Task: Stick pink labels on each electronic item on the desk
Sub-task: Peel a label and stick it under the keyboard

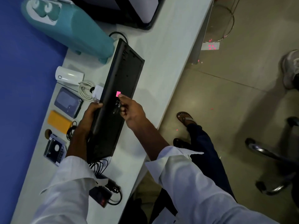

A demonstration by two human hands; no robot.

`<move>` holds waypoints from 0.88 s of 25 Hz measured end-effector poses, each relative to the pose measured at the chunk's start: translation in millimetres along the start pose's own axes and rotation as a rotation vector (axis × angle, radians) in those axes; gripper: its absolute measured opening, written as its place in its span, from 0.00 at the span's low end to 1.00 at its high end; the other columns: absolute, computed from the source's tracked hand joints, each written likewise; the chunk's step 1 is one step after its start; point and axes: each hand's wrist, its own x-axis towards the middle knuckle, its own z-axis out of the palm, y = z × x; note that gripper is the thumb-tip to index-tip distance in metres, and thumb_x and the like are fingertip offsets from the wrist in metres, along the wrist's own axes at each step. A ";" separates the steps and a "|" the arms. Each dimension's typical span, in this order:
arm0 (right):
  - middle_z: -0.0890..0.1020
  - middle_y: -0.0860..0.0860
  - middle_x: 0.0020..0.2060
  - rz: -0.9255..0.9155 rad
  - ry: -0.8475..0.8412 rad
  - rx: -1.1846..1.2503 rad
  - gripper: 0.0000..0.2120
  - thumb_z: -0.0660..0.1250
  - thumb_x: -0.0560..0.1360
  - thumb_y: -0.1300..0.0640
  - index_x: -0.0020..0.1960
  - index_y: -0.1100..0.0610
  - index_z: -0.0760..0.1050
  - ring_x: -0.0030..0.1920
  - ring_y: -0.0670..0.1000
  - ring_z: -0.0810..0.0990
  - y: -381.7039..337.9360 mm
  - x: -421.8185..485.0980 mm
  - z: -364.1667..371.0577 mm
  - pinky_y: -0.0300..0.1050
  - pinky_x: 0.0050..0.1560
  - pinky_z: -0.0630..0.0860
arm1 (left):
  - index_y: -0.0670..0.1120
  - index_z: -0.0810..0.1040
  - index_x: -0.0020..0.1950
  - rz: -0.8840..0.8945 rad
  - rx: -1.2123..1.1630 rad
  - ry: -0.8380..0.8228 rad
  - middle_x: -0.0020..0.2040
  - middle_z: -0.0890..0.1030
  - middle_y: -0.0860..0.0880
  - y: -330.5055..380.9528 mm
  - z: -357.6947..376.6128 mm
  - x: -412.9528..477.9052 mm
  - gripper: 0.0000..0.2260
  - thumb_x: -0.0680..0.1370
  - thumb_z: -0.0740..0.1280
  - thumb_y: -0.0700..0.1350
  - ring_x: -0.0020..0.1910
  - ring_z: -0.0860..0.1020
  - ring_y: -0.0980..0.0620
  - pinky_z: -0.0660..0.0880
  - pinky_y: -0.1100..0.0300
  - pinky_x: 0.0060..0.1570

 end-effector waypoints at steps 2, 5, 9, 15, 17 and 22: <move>0.76 0.48 0.30 0.004 0.017 -0.006 0.02 0.74 0.73 0.61 0.44 0.55 0.83 0.26 0.44 0.68 4.3 0.6 4.9 0.34 0.28 0.69 | 0.44 0.79 0.56 -0.006 0.007 -0.010 0.40 0.85 0.47 -0.6 0.5 0.2 0.20 0.73 0.64 0.57 0.39 0.82 0.51 0.74 0.57 0.43; 0.78 0.48 0.31 -0.027 0.052 -0.039 0.03 0.76 0.71 0.59 0.43 0.54 0.84 0.26 0.43 0.70 6.6 1.4 11.2 0.34 0.29 0.70 | 0.44 0.79 0.57 -0.075 0.052 -0.020 0.42 0.85 0.45 0.9 1.9 -2.4 0.21 0.69 0.69 0.55 0.39 0.82 0.50 0.75 0.58 0.42; 0.77 0.48 0.30 -0.084 0.106 -0.141 0.05 0.78 0.69 0.57 0.43 0.54 0.83 0.26 0.43 0.70 2.0 1.2 14.7 0.34 0.28 0.71 | 0.44 0.80 0.56 -0.029 0.192 -0.119 0.44 0.85 0.45 5.5 1.5 2.4 0.31 0.54 0.73 0.50 0.45 0.81 0.45 0.76 0.54 0.47; 0.79 0.49 0.31 -0.126 0.170 -0.231 0.10 0.80 0.68 0.56 0.40 0.56 0.79 0.27 0.45 0.73 -1.0 4.7 17.4 0.35 0.26 0.71 | 0.47 0.79 0.47 0.046 0.365 -0.084 0.41 0.82 0.46 6.1 6.4 2.1 0.25 0.51 0.70 0.48 0.41 0.79 0.49 0.75 0.57 0.42; 0.80 0.49 0.32 -0.127 0.148 -0.247 0.09 0.80 0.68 0.55 0.40 0.55 0.80 0.29 0.45 0.74 -1.8 4.0 15.8 0.34 0.28 0.73 | 0.46 0.79 0.46 0.047 0.389 -0.079 0.41 0.81 0.45 8.2 7.9 1.3 0.20 0.55 0.70 0.43 0.40 0.78 0.49 0.75 0.56 0.42; 0.82 0.49 0.34 -0.122 0.107 -0.241 0.05 0.77 0.71 0.55 0.41 0.53 0.82 0.31 0.44 0.77 -3.4 2.4 7.9 0.36 0.36 0.76 | 0.44 0.79 0.48 0.049 0.444 -0.084 0.43 0.81 0.43 8.6 5.6 2.1 0.26 0.52 0.70 0.49 0.43 0.79 0.46 0.75 0.54 0.44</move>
